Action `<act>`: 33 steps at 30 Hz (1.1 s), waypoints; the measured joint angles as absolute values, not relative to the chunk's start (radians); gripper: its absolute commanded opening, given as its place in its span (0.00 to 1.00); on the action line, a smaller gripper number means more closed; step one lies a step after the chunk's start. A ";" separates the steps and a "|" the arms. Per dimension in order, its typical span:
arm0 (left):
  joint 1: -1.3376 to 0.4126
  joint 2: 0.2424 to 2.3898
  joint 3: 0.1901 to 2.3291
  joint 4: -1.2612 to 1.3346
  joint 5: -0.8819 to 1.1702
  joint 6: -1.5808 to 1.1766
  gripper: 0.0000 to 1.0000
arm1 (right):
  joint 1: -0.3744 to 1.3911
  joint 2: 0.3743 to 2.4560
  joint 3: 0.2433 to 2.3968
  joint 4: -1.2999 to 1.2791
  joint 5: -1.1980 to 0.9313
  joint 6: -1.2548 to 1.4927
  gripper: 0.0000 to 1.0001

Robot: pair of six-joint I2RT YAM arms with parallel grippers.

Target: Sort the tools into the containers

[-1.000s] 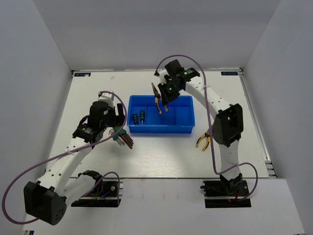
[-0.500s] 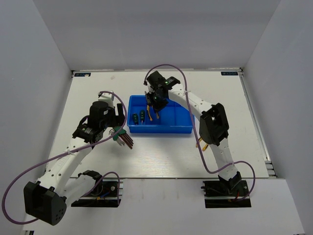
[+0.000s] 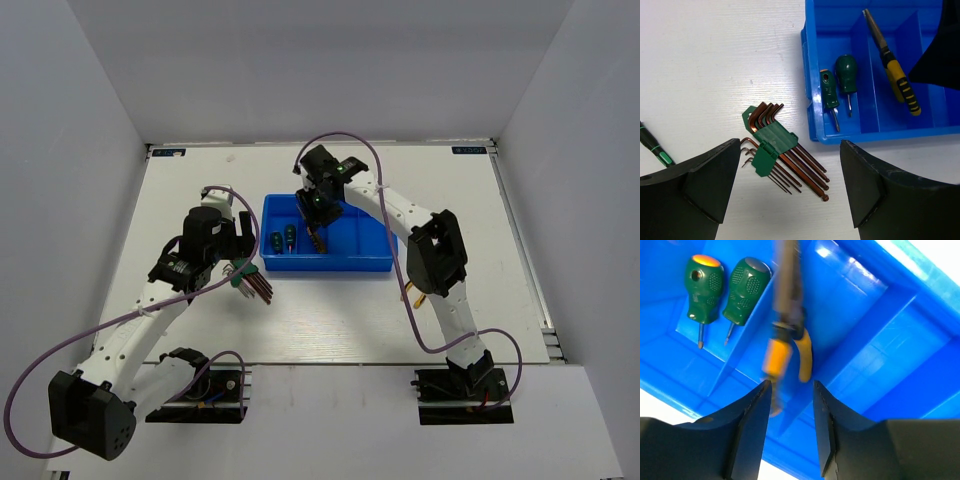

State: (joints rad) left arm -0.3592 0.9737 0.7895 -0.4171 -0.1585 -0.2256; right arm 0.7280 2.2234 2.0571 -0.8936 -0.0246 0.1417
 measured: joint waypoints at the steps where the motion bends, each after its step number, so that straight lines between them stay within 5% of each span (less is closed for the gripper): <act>1: -0.359 0.974 0.789 -0.417 -0.159 -0.226 0.90 | 0.728 2.223 2.057 -0.893 -0.031 0.138 0.46; 2: -0.359 0.974 0.789 -0.417 -0.159 -0.226 0.90 | 0.728 2.223 2.057 -0.892 -0.036 0.135 0.44; 4: -0.359 0.974 0.789 -0.417 -0.159 -0.226 0.90 | 0.728 2.223 2.057 -0.891 -0.045 0.121 0.00; 10: -0.359 0.974 0.789 -0.417 -0.159 -0.225 0.85 | 0.722 2.136 1.978 -0.841 -0.084 0.066 0.00; 16: -0.359 0.966 0.785 -0.414 -0.158 -0.221 0.83 | 0.681 1.617 1.449 -0.657 -0.065 -0.147 0.01; 18: -0.359 0.962 0.779 -0.413 -0.157 -0.219 0.83 | 0.638 1.464 1.338 -0.631 -0.039 -0.232 0.17; 19: -0.359 0.961 0.777 -0.414 -0.156 -0.218 0.83 | 0.610 1.390 1.282 -0.605 -0.018 -0.273 0.38; 21: -0.359 0.961 0.776 -0.414 -0.152 -0.218 0.83 | 0.556 1.280 1.200 -0.592 0.051 -0.331 0.44; 22: -0.359 0.961 0.776 -0.413 -0.150 -0.218 0.85 | 0.530 1.236 1.160 -0.582 0.089 -0.355 0.42; 23: -0.359 0.961 0.776 -0.413 -0.148 -0.218 0.85 | 0.513 1.203 1.126 -0.580 0.122 -0.366 0.18; 25: -0.359 0.961 0.776 -0.411 -0.141 -0.218 0.85 | 0.482 1.150 1.058 -0.603 0.193 -0.362 0.00; 28: -0.359 0.961 0.776 -0.410 -0.133 -0.218 0.85 | 0.450 1.125 1.009 -0.671 0.241 -0.300 0.00; 31: -0.359 0.961 0.776 -0.410 -0.120 -0.218 0.85 | 0.415 1.143 0.985 -0.778 0.266 -0.200 0.07; 32: -0.359 0.961 0.776 -0.410 -0.117 -0.218 0.85 | 0.402 1.163 0.983 -0.817 0.266 -0.168 0.28; 33: -0.359 0.961 0.776 -0.409 -0.115 -0.218 0.85 | 0.389 1.182 0.983 -0.846 0.263 -0.136 0.35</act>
State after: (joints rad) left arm -0.3592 0.9607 0.7765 -0.4091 -0.1146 -0.2176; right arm 0.3889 1.1824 0.9833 -0.8455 0.2626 -0.1364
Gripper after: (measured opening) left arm 0.845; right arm 0.207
